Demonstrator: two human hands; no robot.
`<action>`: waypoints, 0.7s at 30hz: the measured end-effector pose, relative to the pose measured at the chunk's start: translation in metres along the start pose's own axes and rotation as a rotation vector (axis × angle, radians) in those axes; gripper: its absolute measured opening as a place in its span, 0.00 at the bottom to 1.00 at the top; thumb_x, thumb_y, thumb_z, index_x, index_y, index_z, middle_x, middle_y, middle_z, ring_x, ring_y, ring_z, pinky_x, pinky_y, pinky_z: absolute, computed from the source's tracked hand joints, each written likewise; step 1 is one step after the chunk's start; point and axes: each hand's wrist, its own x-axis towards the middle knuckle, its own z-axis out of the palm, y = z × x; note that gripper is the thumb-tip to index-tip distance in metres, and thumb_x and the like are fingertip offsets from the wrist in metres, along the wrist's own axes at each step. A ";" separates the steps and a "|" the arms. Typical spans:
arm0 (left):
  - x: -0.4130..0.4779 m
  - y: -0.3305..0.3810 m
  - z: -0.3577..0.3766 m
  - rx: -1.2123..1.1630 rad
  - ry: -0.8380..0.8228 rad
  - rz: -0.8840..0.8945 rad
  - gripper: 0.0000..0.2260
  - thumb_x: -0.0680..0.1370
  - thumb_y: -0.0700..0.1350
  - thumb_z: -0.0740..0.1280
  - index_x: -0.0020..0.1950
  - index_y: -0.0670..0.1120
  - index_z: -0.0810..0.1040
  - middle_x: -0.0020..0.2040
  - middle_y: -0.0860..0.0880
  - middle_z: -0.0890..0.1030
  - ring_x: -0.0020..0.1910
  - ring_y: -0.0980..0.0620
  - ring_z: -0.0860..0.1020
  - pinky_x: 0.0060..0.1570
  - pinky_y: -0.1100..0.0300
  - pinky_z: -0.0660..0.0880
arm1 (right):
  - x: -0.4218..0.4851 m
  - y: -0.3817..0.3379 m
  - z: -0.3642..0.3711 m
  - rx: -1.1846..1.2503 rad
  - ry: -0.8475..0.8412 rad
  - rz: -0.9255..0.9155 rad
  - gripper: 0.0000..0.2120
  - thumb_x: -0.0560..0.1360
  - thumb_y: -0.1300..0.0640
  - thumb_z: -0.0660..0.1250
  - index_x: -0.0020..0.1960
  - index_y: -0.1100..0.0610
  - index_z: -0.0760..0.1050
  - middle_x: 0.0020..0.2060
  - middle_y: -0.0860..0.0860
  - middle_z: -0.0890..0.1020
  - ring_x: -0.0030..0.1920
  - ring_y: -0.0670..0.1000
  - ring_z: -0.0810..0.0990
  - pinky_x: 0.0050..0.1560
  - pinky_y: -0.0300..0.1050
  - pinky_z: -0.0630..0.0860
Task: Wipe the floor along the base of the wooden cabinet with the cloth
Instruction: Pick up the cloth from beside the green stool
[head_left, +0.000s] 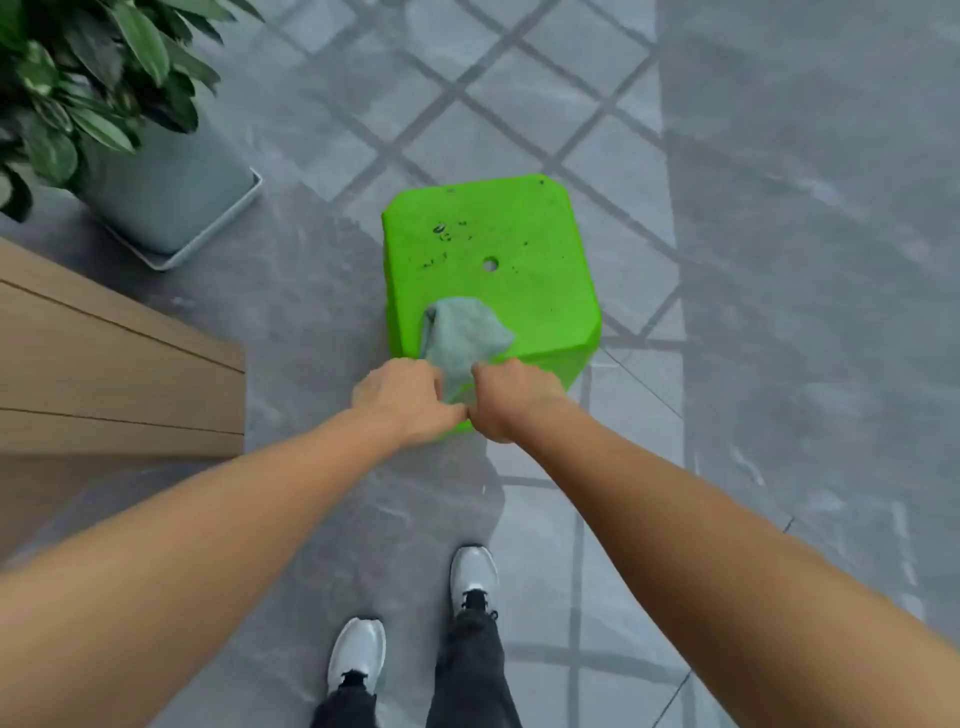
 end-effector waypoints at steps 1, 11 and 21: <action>0.013 -0.003 0.006 -0.053 0.054 -0.037 0.26 0.67 0.69 0.66 0.51 0.49 0.81 0.56 0.42 0.83 0.57 0.38 0.81 0.52 0.50 0.76 | 0.015 0.003 0.002 0.017 0.077 -0.015 0.19 0.76 0.51 0.65 0.65 0.55 0.70 0.62 0.59 0.78 0.60 0.62 0.79 0.52 0.54 0.76; 0.038 -0.063 0.083 -0.989 0.123 -0.246 0.10 0.73 0.43 0.74 0.45 0.57 0.76 0.43 0.39 0.83 0.47 0.35 0.83 0.40 0.40 0.83 | 0.050 -0.014 0.067 0.518 0.369 0.015 0.12 0.71 0.59 0.70 0.53 0.60 0.76 0.50 0.62 0.74 0.47 0.63 0.76 0.47 0.51 0.73; -0.068 -0.268 0.081 -0.922 -0.060 -0.332 0.04 0.76 0.42 0.69 0.48 0.44 0.75 0.45 0.37 0.82 0.37 0.46 0.76 0.40 0.42 0.81 | 0.038 -0.196 0.110 0.356 -0.030 -0.194 0.11 0.70 0.58 0.73 0.51 0.60 0.79 0.42 0.62 0.79 0.45 0.63 0.78 0.41 0.47 0.66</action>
